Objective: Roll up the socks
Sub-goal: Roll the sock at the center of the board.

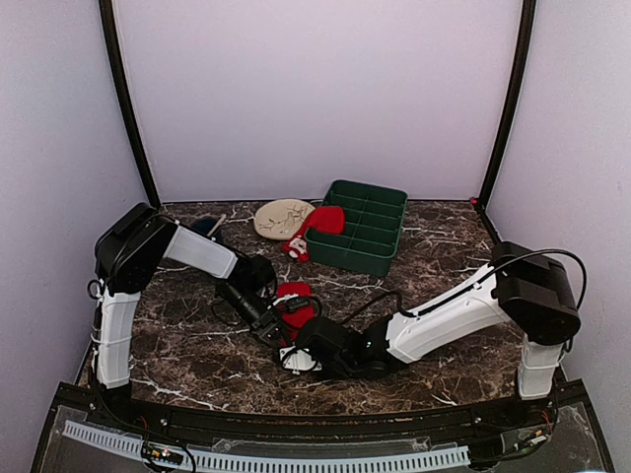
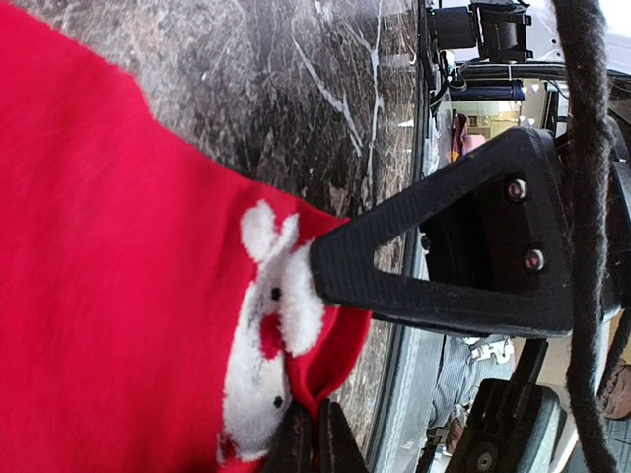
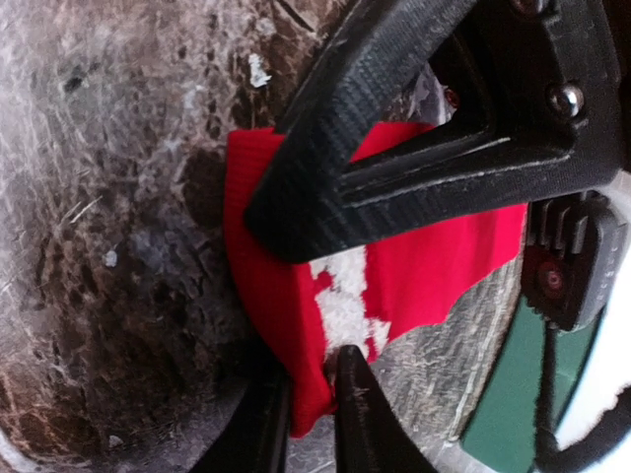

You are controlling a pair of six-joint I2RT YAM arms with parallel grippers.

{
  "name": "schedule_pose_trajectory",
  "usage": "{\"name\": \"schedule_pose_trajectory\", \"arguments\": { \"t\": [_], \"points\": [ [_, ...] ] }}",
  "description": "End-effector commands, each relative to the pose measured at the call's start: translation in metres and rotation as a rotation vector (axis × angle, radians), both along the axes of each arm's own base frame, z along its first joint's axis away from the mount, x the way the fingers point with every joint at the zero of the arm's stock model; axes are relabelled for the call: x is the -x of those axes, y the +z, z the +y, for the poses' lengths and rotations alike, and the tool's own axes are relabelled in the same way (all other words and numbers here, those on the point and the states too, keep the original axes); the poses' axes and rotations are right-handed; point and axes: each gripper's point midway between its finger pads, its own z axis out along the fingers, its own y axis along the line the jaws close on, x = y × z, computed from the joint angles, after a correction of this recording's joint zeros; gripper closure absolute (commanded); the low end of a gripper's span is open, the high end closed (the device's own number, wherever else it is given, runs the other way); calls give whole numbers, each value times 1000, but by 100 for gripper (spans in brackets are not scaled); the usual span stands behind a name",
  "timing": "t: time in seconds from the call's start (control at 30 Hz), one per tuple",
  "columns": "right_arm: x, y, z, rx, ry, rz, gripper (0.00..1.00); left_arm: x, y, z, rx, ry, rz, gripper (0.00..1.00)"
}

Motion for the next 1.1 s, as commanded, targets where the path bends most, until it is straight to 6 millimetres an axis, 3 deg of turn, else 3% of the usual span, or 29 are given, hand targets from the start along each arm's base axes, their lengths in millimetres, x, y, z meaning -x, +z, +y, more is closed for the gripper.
{"name": "schedule_pose_trajectory", "arguments": {
  "t": [0.0, 0.4, 0.53, 0.77, 1.07],
  "points": [
    [6, -47, -39, 163, -50, 149, 86, -1, 2, -1, 10, -6, 5, 100],
    [9, -44, -41, 130, -69, 225, 96, -10, -2, 2, -31, 15, -15, 99],
    [11, -37, -36, 105, -69, 276, 96, -18, -5, 3, -72, 32, -53, 86],
    [18, -30, -33, 84, -78, 377, 96, -67, 16, 12, -47, 193, -188, 57],
    [23, -21, -25, 47, -97, 509, 96, -85, 33, 12, -25, 266, -253, 54]
  ]
}}
